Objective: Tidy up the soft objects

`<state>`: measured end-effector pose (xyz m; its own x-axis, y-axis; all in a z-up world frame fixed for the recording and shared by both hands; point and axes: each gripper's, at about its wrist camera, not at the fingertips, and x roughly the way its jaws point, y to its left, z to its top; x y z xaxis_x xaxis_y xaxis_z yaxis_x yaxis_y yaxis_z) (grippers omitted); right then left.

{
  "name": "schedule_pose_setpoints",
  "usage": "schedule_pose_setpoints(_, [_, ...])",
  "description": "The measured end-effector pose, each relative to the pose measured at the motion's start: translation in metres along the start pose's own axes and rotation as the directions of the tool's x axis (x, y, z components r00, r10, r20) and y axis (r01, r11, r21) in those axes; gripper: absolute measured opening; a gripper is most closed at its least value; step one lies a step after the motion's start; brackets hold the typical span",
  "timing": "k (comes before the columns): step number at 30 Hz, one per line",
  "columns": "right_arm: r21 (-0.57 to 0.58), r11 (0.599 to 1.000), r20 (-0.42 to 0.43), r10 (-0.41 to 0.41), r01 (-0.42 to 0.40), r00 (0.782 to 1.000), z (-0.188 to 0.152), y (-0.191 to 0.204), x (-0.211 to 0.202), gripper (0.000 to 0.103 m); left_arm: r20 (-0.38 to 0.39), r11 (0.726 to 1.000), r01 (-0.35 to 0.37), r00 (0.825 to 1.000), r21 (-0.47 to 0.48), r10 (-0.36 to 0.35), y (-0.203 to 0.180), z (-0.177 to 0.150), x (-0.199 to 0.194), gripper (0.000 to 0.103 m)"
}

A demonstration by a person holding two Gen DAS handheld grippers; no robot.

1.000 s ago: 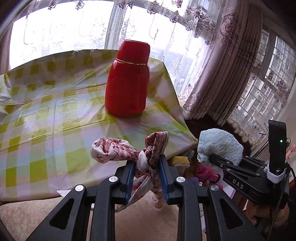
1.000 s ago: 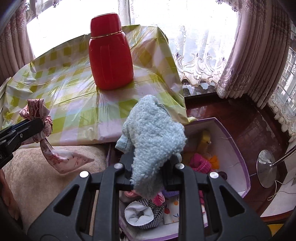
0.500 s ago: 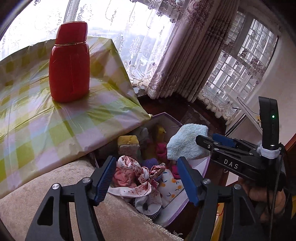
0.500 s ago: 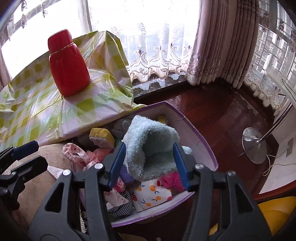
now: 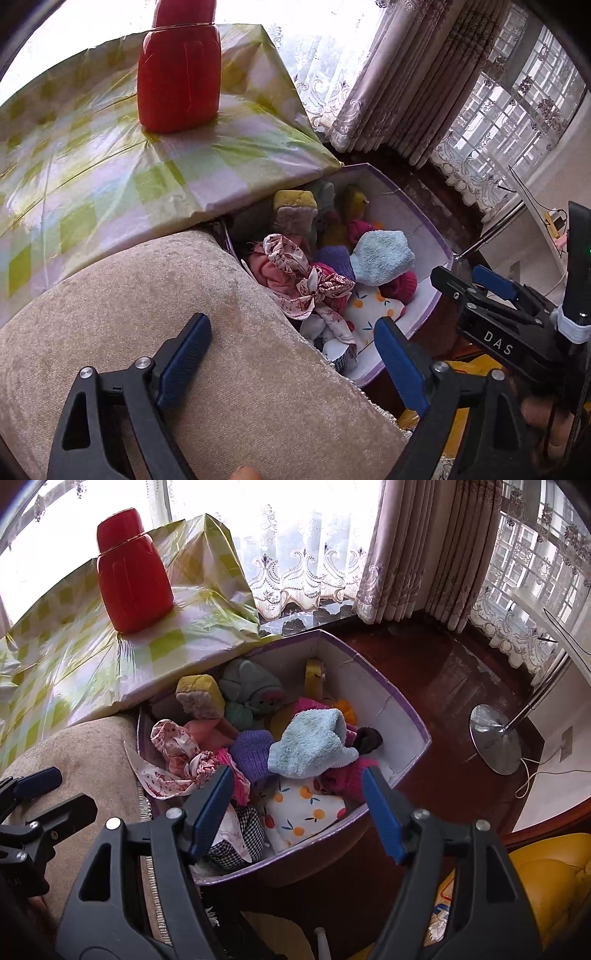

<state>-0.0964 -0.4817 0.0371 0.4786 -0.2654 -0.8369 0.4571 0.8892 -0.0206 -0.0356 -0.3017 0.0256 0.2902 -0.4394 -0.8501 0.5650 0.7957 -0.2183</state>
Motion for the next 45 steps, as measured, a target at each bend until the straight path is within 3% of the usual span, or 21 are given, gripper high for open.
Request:
schedule_pose_setpoints(4, [-0.003, 1.0, -0.009, -0.009, 0.009, 1.0, 0.001, -0.001, 0.004, 0.074, -0.004, 1.0, 0.023, 1.0, -0.011, -0.023, -0.001, 0.004, 0.007, 0.103])
schedule_pose_setpoints(15, [-0.011, 1.0, -0.019, -0.014, 0.013, 1.0, 0.0, 0.002, 0.006, 0.074, -0.014, 1.0, -0.017, 1.0, 0.004, 0.017, -0.005, 0.004, 0.012, 0.103])
schedule_pose_setpoints(45, [-0.009, 1.0, -0.033, -0.006, 0.006, 0.999, -0.001, 0.004, 0.007, 0.075, -0.013, 1.0, -0.015, 1.0, -0.008, 0.015, -0.003, 0.005, 0.013, 0.103])
